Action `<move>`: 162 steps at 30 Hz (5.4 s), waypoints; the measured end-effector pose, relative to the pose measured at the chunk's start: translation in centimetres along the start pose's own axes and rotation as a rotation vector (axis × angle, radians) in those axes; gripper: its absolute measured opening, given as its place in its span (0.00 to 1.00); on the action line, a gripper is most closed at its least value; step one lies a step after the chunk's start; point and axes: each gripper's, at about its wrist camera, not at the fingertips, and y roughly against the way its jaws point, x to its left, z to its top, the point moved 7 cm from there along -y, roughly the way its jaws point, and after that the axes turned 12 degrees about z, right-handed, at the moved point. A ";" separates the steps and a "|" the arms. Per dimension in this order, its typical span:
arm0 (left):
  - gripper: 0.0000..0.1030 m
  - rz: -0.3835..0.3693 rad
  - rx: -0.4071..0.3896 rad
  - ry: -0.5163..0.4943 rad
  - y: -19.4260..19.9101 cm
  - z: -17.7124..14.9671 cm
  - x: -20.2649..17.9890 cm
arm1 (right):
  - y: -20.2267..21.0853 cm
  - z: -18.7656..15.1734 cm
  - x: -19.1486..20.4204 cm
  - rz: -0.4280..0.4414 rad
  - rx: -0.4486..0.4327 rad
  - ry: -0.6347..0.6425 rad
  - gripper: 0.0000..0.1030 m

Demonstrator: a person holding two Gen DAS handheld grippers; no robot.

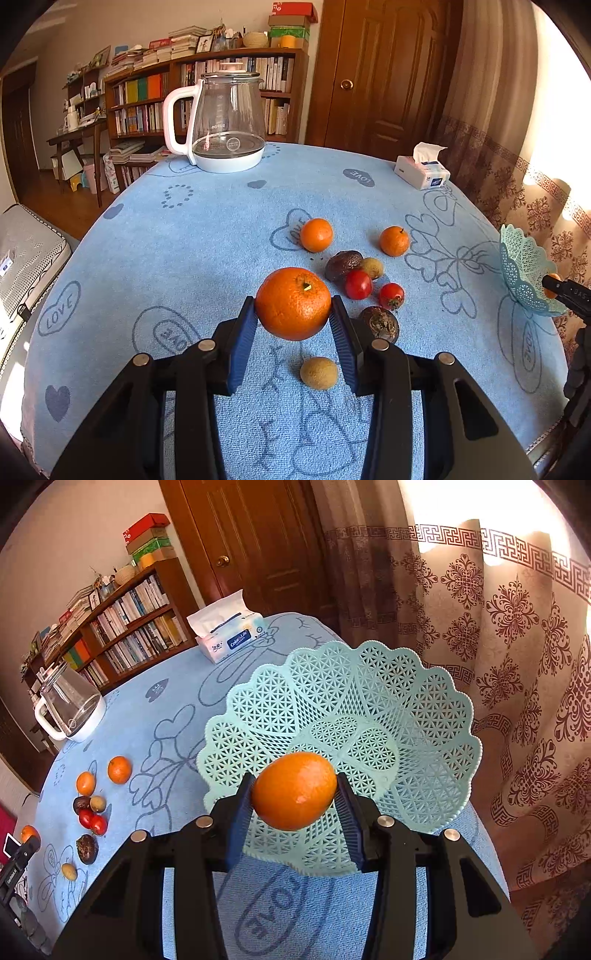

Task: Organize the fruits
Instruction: 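Carry the orange into the teal basket and open the right tool while the left tool holds its orange, then carry the large orange into the teal basket and open the left tool, then move the left tool back to the fruit and grasp another orange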

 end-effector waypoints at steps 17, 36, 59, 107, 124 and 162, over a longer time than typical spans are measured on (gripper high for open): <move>0.40 -0.040 -0.014 -0.067 0.6 0.8 -4.0 | 0.6 0.3 -1.6 -0.041 -0.043 -0.016 0.56; 0.40 -0.147 -0.068 -0.224 2.2 2.6 -13.2 | 6.8 3.1 -5.8 -0.160 -0.386 -0.124 0.92; 0.40 -0.407 -0.092 -0.472 1.8 2.5 -31.3 | 6.2 1.5 -7.8 -0.178 -0.399 -0.229 0.93; 0.91 -0.306 -0.133 -0.396 0.8 3.6 -29.1 | 8.0 1.8 -7.3 -0.197 -0.497 -0.199 0.94; 0.91 -0.219 -0.260 -0.319 3.5 6.3 -24.7 | 10.0 2.1 -3.1 -0.250 -0.607 0.008 0.97; 0.91 0.111 -0.179 0.120 -3.1 11.9 -0.9 | 8.4 1.1 6.7 -0.217 -0.554 0.359 0.97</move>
